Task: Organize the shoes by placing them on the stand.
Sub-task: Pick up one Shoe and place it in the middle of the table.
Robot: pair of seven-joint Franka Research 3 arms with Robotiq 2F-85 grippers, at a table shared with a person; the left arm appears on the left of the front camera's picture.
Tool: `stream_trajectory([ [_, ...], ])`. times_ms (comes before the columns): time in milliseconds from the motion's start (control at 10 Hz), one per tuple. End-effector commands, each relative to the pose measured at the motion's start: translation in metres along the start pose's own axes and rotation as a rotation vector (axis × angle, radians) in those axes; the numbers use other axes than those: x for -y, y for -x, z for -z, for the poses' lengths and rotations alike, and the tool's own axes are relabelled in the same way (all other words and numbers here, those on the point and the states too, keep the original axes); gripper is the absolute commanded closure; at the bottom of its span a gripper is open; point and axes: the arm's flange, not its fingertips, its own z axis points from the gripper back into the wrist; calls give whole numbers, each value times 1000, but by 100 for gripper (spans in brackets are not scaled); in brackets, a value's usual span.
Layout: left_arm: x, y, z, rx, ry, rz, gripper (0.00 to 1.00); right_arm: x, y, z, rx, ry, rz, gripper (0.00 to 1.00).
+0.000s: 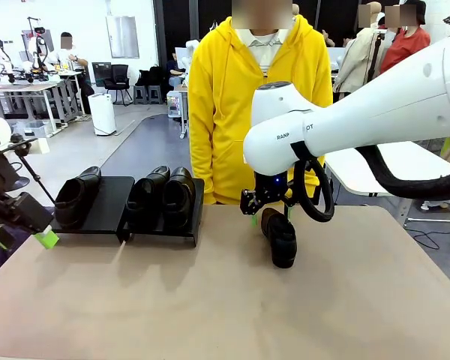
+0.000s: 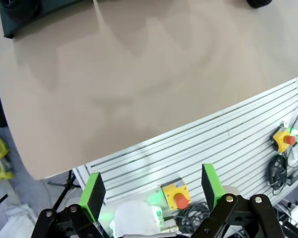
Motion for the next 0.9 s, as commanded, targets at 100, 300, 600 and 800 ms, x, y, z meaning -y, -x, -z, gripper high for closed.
stream_trajectory([
  [100,-1,-1,-1,4,-3,11,0,7,-42,17,-34,-69,50,0],
  [300,-1,-1,-1,4,-3,11,0,10,-61,41,-59,-107,78,0],
  [600,-1,-1,-1,4,-3,11,0,1,-73,74,-112,-99,124,0],
  [800,-1,-1,-1,4,-3,11,0,3,-73,81,-108,-90,200,0],
])
